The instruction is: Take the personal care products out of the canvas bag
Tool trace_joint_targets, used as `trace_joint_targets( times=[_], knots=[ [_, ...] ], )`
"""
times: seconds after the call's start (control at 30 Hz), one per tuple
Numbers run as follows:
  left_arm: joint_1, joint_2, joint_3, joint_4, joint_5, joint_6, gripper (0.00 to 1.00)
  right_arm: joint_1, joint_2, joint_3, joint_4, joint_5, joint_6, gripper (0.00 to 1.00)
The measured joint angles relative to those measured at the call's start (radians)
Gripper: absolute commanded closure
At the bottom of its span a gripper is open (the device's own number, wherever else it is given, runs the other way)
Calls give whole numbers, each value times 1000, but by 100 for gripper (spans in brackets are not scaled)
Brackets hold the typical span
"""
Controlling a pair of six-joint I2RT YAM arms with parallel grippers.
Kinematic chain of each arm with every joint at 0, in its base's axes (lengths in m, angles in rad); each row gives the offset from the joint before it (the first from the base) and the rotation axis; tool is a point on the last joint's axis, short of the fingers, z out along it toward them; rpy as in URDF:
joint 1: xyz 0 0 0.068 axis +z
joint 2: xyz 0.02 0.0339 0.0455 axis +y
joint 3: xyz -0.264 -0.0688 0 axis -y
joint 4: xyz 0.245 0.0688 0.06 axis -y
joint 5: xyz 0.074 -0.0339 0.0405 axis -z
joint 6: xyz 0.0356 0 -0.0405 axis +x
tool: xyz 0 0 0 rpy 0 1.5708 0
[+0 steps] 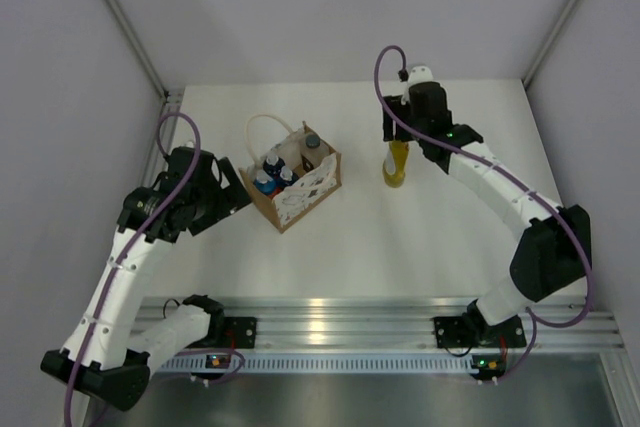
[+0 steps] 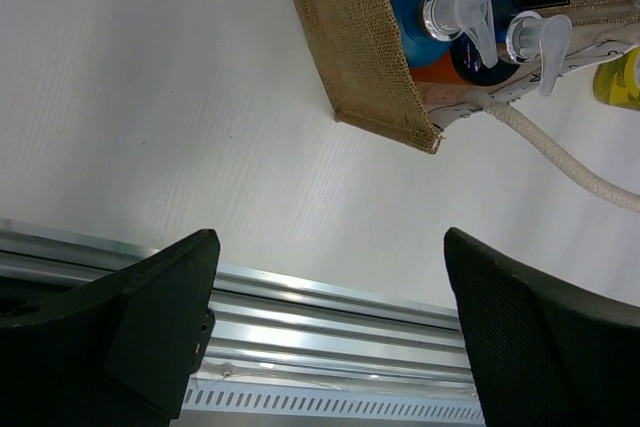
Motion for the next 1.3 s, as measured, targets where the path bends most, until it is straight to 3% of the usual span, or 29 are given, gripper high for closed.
trace_joint_targets(
  times=[0.2,0.63,1.0,1.3],
  knots=[
    [0,13,-1,0,7,7,2,30,0,68,-4,-67,-3,35],
    [0,21,-5,0,3,-1,3,269,130,340,-89,-225,-27,44],
    [0,-6,-13,-3,-53,-58,2,496,317,573,-322,-82,78,54],
    [0,-8,-31,-5,-61,-66,2,535,438,643,-445,-53,124,59]
  ],
)
